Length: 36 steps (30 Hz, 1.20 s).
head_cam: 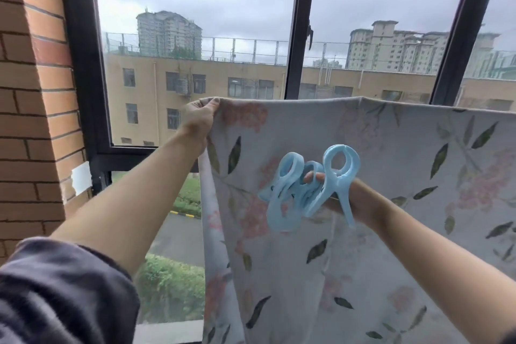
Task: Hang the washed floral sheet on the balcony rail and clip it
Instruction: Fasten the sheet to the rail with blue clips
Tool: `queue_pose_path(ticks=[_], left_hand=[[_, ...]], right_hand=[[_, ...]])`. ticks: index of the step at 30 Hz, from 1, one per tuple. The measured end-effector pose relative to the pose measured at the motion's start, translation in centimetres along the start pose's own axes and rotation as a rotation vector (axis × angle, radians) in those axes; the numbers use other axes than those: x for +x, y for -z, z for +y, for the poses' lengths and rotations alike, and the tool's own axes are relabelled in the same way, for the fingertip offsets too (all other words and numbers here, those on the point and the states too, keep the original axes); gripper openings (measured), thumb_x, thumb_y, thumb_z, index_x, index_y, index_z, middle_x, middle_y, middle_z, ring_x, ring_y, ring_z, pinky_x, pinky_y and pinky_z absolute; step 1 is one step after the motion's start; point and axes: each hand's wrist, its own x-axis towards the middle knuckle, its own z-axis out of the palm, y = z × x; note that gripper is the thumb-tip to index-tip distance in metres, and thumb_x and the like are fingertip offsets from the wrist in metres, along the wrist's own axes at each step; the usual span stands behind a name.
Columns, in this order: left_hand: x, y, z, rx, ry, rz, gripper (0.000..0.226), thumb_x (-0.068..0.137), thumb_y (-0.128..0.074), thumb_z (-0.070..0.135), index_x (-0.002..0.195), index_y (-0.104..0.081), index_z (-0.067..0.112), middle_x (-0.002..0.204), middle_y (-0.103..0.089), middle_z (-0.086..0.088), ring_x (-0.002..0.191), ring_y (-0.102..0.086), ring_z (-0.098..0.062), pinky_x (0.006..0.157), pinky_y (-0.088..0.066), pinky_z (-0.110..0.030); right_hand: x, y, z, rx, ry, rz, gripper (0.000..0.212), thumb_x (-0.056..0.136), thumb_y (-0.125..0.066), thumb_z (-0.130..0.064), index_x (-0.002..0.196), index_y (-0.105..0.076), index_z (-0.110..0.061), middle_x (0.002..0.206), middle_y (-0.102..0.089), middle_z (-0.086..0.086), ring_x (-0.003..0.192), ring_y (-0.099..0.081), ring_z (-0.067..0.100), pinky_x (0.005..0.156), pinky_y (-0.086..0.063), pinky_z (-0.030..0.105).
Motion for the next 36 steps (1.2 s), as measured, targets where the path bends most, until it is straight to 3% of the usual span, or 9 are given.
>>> queue_pose_path(ticks=[3, 8, 11, 15, 17, 24, 27, 32, 36], left_hand=[[1.2, -0.1, 2.5, 0.150, 0.015, 0.087, 0.012, 0.086, -0.067, 0.024, 0.078, -0.063, 0.016, 0.088, -0.063, -0.004, 0.085, -0.057, -0.019, 0.076, -0.052, -0.027], [2.6, 0.0, 5.0, 0.259, 0.117, 0.188, 0.044, 0.075, -0.077, 0.029, 0.106, -0.059, 0.004, 0.098, -0.059, -0.006, 0.095, -0.058, -0.024, 0.092, -0.050, -0.036], [3.0, -0.2, 5.1, 0.212, 0.091, 0.180, 0.035, 0.079, -0.075, 0.026, 0.102, -0.060, 0.004, 0.101, -0.060, -0.007, 0.092, -0.057, -0.023, 0.090, -0.051, -0.036], [3.9, -0.9, 7.6, 0.237, -0.011, 0.161, 0.010, 0.088, -0.063, 0.018, 0.085, -0.059, 0.009, 0.082, -0.055, -0.001, 0.081, -0.055, -0.017, 0.073, -0.054, -0.030], [4.4, -0.8, 8.5, 0.282, -0.034, 0.135, 0.013, 0.092, -0.057, 0.012, 0.080, -0.058, 0.008, 0.077, -0.055, -0.001, 0.076, -0.055, -0.015, 0.065, -0.051, -0.027], [5.7, 0.6, 5.5, 0.585, -0.155, 0.087, 0.015, 0.092, -0.055, 0.016, 0.091, -0.069, 0.010, 0.094, -0.066, -0.007, 0.089, -0.058, -0.021, 0.076, -0.050, -0.029], [5.2, 1.2, 3.4, 0.629, -0.147, 0.075, 0.017, 0.093, -0.055, 0.019, 0.093, -0.069, 0.010, 0.089, -0.065, -0.007, 0.081, -0.055, -0.020, 0.066, -0.048, -0.028], [4.2, 0.8, 1.5, 0.342, -0.024, 0.022, 0.024, 0.094, -0.054, 0.020, 0.073, -0.062, 0.015, 0.071, -0.054, -0.002, 0.060, -0.046, -0.014, 0.050, -0.047, -0.021], [4.2, 0.5, 2.1, 0.088, 0.017, -0.110, 0.010, 0.091, -0.058, 0.013, 0.083, -0.061, 0.016, 0.084, -0.060, -0.002, 0.075, -0.056, -0.014, 0.059, -0.049, -0.024]], right_hand=[[1.3, 0.9, -2.1, -0.086, -0.007, -0.065, 0.018, 0.093, -0.055, -0.013, 0.098, -0.065, 0.001, 0.093, -0.066, 0.016, 0.085, -0.065, 0.026, 0.085, -0.054, 0.036], [2.5, 1.5, -3.7, -0.160, 0.004, -0.019, 0.016, 0.094, -0.051, -0.006, 0.093, -0.067, -0.004, 0.087, -0.067, 0.009, 0.080, -0.066, 0.020, 0.079, -0.056, 0.030], [2.6, 1.8, -4.1, -0.190, 0.007, -0.011, 0.016, 0.086, -0.056, -0.013, 0.086, -0.072, -0.011, 0.090, -0.068, 0.008, 0.087, -0.064, 0.022, 0.091, -0.050, 0.037], [2.9, 1.9, -5.0, -0.205, 0.012, 0.009, 0.031, 0.095, -0.048, -0.005, 0.079, -0.073, -0.014, 0.087, -0.069, 0.004, 0.084, -0.064, 0.020, 0.092, -0.048, 0.036], [3.1, 2.0, -5.6, -0.198, 0.034, 0.032, 0.030, 0.096, -0.047, -0.004, 0.080, -0.072, -0.012, 0.085, -0.068, 0.004, 0.081, -0.064, 0.018, 0.090, -0.048, 0.035], [4.1, 2.2, -6.5, -0.204, 0.033, 0.054, 0.026, 0.095, -0.043, -0.001, 0.087, -0.068, -0.005, 0.089, -0.067, 0.009, 0.090, -0.062, 0.026, 0.095, -0.047, 0.040], [4.3, 2.3, -6.4, -0.222, 0.011, 0.036, 0.023, 0.094, -0.046, -0.002, 0.088, -0.068, -0.005, 0.089, -0.067, 0.009, 0.092, -0.061, 0.027, 0.097, -0.048, 0.041], [4.6, 2.5, -5.2, -0.219, -0.028, 0.018, 0.026, 0.090, -0.051, -0.004, 0.079, -0.073, -0.012, 0.085, -0.068, 0.006, 0.086, -0.063, 0.022, 0.093, -0.048, 0.039], [4.8, 2.0, -4.9, -0.237, -0.021, 0.026, 0.032, 0.094, -0.045, 0.002, 0.079, -0.071, -0.009, 0.079, -0.068, 0.004, 0.078, -0.064, 0.016, 0.088, -0.049, 0.034]])
